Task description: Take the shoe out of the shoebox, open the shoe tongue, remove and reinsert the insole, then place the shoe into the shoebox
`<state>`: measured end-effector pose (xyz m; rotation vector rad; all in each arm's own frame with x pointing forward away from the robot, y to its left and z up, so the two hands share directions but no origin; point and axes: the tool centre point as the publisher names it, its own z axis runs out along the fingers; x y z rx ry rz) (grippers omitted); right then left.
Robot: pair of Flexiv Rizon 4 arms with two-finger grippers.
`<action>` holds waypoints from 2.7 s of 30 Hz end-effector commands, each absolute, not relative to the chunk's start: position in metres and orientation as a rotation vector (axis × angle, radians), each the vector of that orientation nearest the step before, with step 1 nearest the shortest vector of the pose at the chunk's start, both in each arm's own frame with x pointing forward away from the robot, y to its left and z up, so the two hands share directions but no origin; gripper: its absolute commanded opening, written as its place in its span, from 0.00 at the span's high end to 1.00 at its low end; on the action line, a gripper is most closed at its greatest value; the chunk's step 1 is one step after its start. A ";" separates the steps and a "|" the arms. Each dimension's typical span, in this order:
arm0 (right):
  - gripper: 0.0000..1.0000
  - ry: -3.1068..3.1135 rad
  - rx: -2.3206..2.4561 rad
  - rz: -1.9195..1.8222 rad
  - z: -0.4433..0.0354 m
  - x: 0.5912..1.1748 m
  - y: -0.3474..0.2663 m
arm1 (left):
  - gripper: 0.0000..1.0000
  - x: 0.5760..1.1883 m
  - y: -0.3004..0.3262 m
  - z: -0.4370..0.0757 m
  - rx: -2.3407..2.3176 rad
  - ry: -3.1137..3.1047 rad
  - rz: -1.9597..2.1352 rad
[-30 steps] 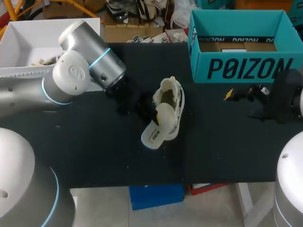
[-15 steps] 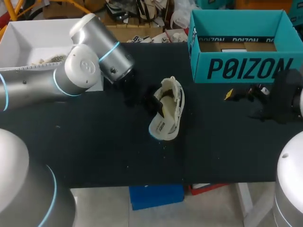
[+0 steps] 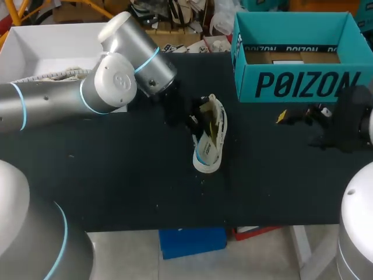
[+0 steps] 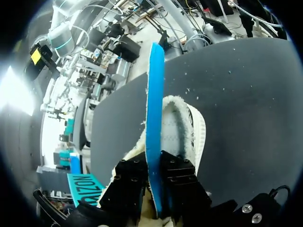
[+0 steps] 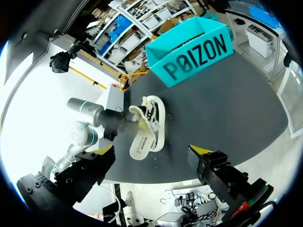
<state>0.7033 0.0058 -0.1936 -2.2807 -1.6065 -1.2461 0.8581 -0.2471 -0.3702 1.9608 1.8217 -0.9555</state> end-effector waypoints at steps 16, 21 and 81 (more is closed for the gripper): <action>0.00 -1.607 -2.281 -1.244 -0.193 0.704 0.006 | 0.68 0.798 -0.219 -0.351 2.089 1.769 -0.961; 0.00 -1.607 -2.281 -1.244 -0.193 0.704 0.006 | 0.70 0.784 -0.224 -0.363 2.162 1.753 -0.996; 0.00 -1.607 -2.281 -1.244 -0.193 0.704 0.006 | 0.59 0.814 -0.216 -0.315 1.985 1.727 -0.851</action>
